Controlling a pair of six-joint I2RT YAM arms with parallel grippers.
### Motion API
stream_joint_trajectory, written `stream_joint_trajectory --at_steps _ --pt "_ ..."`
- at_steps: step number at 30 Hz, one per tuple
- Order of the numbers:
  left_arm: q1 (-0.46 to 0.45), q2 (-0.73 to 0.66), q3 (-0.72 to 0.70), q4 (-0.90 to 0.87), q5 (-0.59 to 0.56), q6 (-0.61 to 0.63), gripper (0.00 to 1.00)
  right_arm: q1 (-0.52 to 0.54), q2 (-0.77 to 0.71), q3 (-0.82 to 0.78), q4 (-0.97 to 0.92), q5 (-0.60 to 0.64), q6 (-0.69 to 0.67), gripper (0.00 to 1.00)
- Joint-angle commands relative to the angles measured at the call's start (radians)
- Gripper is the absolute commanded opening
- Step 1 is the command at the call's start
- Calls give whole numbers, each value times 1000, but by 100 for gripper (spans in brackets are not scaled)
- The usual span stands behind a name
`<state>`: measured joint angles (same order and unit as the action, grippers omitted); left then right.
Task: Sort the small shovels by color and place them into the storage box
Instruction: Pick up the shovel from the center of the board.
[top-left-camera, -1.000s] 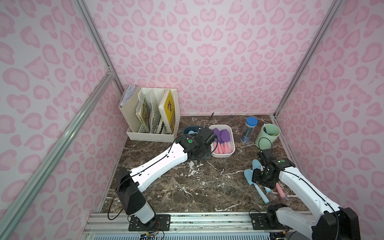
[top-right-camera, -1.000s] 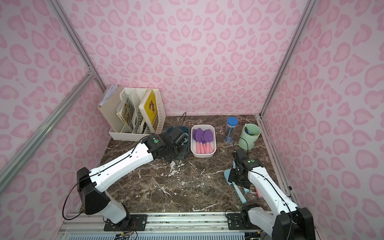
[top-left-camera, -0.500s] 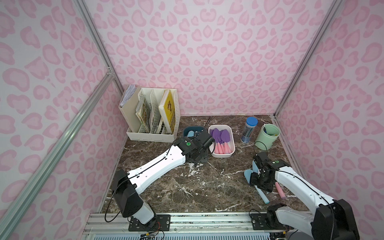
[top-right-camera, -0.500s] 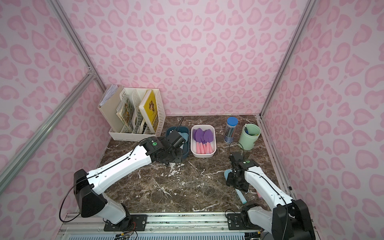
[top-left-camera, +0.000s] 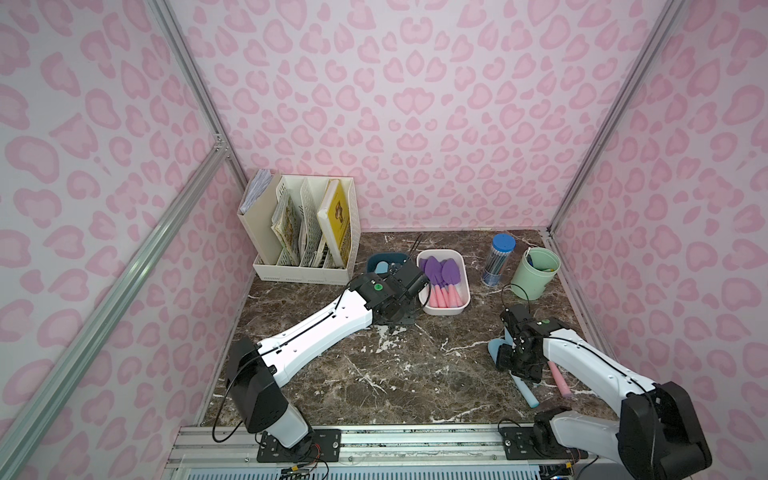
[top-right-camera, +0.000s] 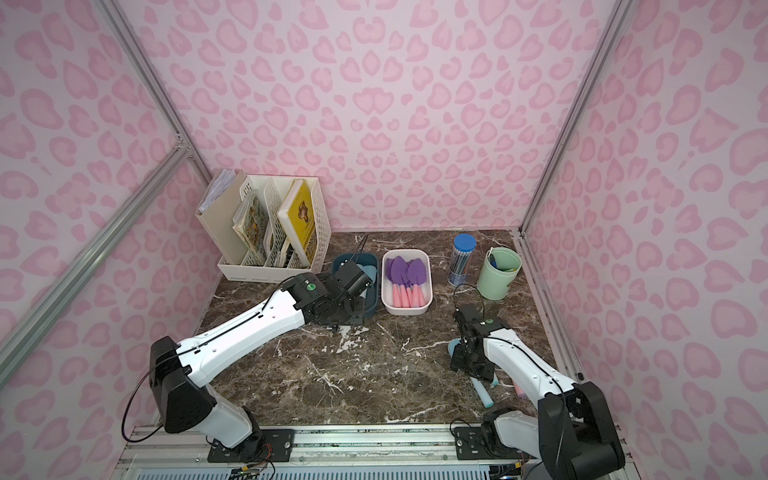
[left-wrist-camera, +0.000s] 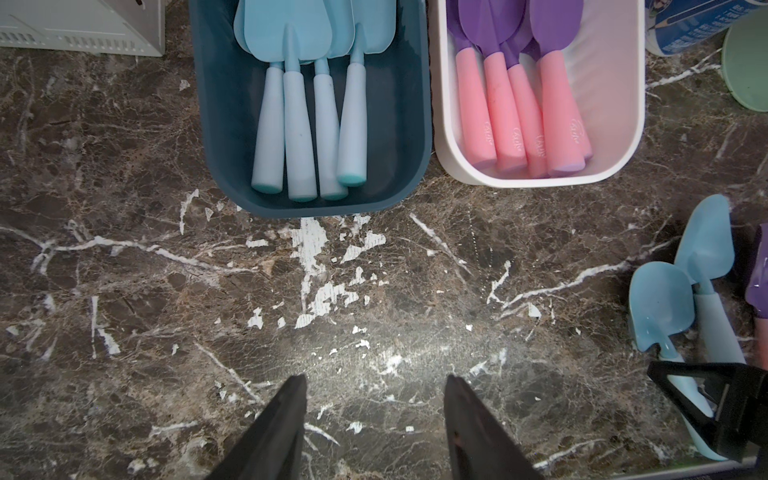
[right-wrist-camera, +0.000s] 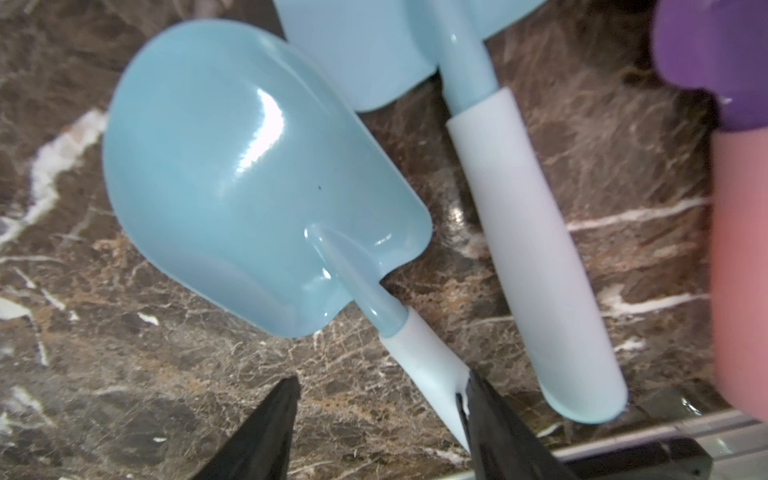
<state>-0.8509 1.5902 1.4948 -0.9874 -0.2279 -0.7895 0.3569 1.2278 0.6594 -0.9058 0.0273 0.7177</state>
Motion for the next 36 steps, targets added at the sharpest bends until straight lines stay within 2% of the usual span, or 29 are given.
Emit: stream_joint_trajectory --at_steps 1,5,11,18,36 --pt "4 1 -4 -16 -2 -1 57 24 16 -2 7 33 29 68" --pt "4 -3 -9 -13 -1 -3 57 69 54 -4 16 52 50 69" --pt "7 -13 -16 -16 -6 -3 57 78 69 -4 23 70 55 70" --pt "8 -17 -26 -11 -5 -8 57 106 84 -21 34 40 63 69" --pt "8 -23 -62 8 10 -16 54 265 32 -51 4 -24 206 66"
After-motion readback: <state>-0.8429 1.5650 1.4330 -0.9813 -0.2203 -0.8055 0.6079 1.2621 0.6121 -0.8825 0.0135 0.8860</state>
